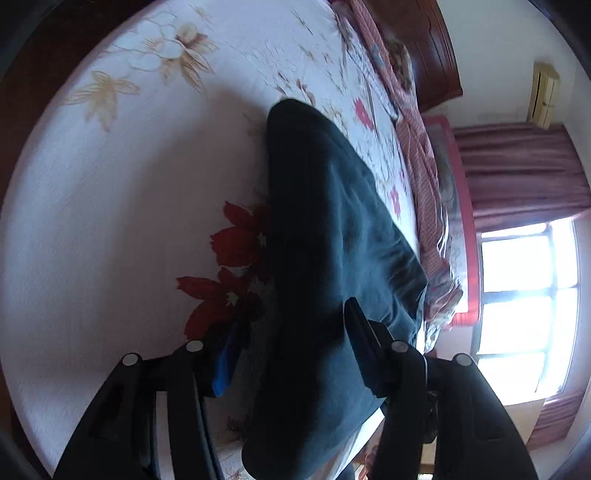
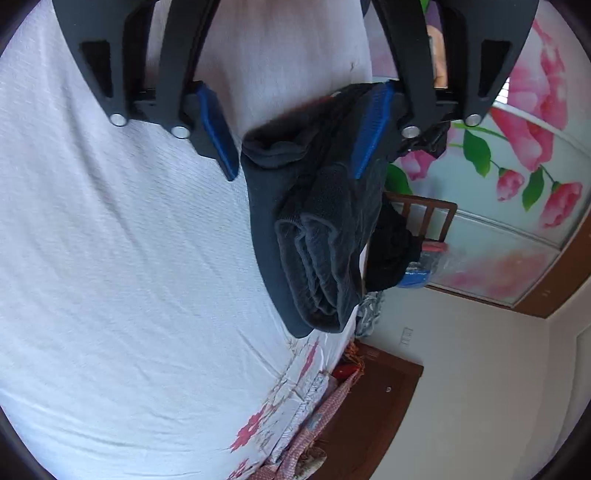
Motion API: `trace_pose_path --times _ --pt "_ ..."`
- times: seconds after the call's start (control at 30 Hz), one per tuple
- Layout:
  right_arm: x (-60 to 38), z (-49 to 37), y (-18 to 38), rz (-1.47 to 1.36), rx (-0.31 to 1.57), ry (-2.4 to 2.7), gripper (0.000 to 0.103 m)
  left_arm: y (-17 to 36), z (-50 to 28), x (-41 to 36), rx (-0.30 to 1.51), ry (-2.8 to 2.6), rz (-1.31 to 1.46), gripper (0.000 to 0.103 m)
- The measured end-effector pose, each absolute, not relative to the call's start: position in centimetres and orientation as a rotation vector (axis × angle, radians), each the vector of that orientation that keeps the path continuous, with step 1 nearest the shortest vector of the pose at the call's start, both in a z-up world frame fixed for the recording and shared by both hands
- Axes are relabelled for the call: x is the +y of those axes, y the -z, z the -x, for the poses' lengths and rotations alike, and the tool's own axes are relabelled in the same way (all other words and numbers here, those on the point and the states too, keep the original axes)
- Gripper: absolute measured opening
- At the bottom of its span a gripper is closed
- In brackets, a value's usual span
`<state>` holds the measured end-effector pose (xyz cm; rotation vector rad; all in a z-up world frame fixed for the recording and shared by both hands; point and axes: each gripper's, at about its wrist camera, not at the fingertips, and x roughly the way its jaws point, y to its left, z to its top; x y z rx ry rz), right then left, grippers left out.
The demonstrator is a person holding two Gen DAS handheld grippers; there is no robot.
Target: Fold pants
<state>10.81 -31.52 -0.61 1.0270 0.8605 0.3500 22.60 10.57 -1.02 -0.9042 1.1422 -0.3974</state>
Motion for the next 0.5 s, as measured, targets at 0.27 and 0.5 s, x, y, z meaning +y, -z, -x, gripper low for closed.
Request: trace_pose_path --times 0.27,0.5 --pt "-30.3 -13.7 -6.2 -1.123 0.559 -0.496 0.073 -8.1 -17.7 7.4 0.851 0.565 0.681 0.083" --pt "-26.8 -23.4 -0.4 -1.321 0.573 -0.507 0.066 -4.3 -16.4 1.2 0.971 0.617 0.465 0.082"
